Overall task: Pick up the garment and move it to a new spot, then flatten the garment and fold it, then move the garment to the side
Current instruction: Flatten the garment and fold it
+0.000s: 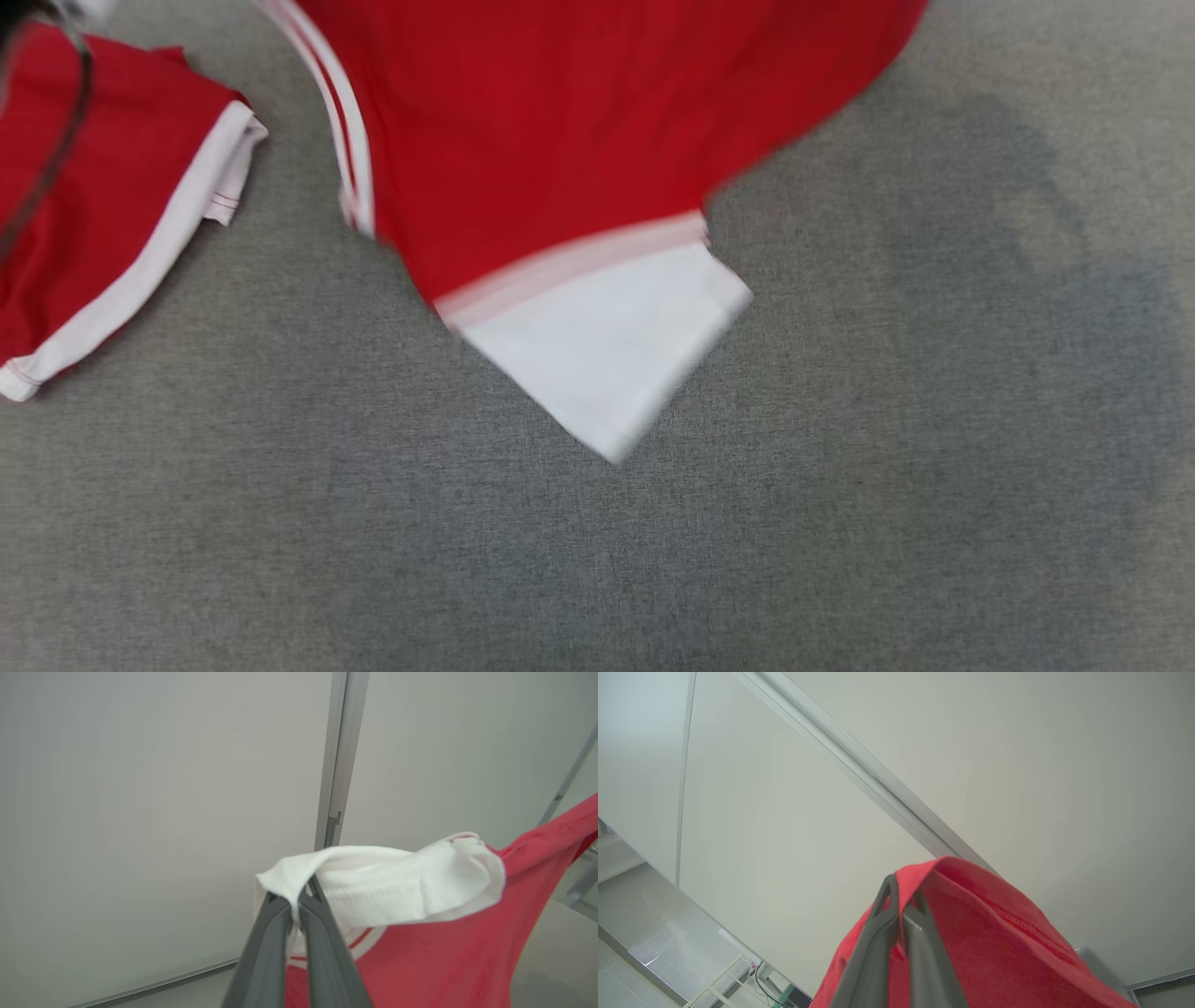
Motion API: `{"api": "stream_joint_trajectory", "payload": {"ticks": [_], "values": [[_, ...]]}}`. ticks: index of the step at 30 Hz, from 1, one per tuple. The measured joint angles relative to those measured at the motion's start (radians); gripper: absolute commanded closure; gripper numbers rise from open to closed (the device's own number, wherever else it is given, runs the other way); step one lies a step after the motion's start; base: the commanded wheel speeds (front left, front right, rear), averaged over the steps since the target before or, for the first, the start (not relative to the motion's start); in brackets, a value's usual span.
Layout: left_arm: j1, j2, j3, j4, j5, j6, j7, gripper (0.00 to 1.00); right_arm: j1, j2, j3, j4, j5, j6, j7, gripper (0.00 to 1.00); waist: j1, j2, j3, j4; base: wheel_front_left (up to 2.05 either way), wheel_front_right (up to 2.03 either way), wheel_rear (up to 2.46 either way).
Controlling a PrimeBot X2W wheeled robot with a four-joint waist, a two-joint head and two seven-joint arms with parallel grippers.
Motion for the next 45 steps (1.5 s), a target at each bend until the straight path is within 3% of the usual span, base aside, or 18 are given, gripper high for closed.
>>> {"api": "stream_joint_trajectory", "payload": {"ticks": [6, 11, 19, 25, 28, 41, 45], "values": [[-0.283, -0.018, -0.022, 0.167, 0.001, -0.001, -0.077, 1.0, -0.233, -0.015, 0.024, 0.09, 0.01, 0.0, -0.05, 1.0, 0.0, 0.0, 0.076, -0.007, 0.0, 0.0, 0.0], [-0.436, -0.032, -0.062, 0.259, -0.014, -0.001, -0.115, 1.0, -0.351, -0.043, 0.031, 0.132, 0.036, 0.0, -0.086, 1.0, 0.0, 0.0, 0.072, -0.007, 0.0, 0.0, 0.0], [-0.484, -0.031, -0.191, 0.296, -0.07, -0.001, -0.134, 1.0, -0.35, -0.081, 0.137, 0.18, 0.058, 0.0, -0.031, 1.0, 0.0, 0.0, 0.053, 0.003, 0.0, 0.0, 0.0], [-0.339, 0.014, -0.328, 0.284, -0.155, -0.001, -0.082, 1.0, -0.193, -0.106, 0.276, 0.214, 0.059, 0.0, 0.066, 1.0, 0.0, 0.0, 0.016, 0.008, 0.0, 0.0, 0.0], [-0.202, 0.079, -0.424, 0.236, -0.224, -0.001, -0.024, 1.0, -0.053, -0.141, 0.368, 0.215, 0.077, 0.0, 0.16, 1.0, 0.0, 0.0, -0.031, 0.01, 0.0, 0.0, 0.0], [0.249, 0.279, -0.625, -0.015, -0.5, -0.001, 0.275, 1.0, 0.337, -0.244, 0.567, 0.149, 0.162, 0.0, 0.393, 1.0, -0.0001, 0.0, -0.281, 0.0, 0.0, 0.0, 0.0], [0.378, 0.343, -0.668, -0.155, -0.57, 0.029, 0.352, 1.0, 0.451, -0.283, 0.609, 0.099, 0.186, 0.0, 0.441, 1.0, 0.0, 0.0001, -0.364, -0.006, 0.0, 0.0, 0.0]]}}
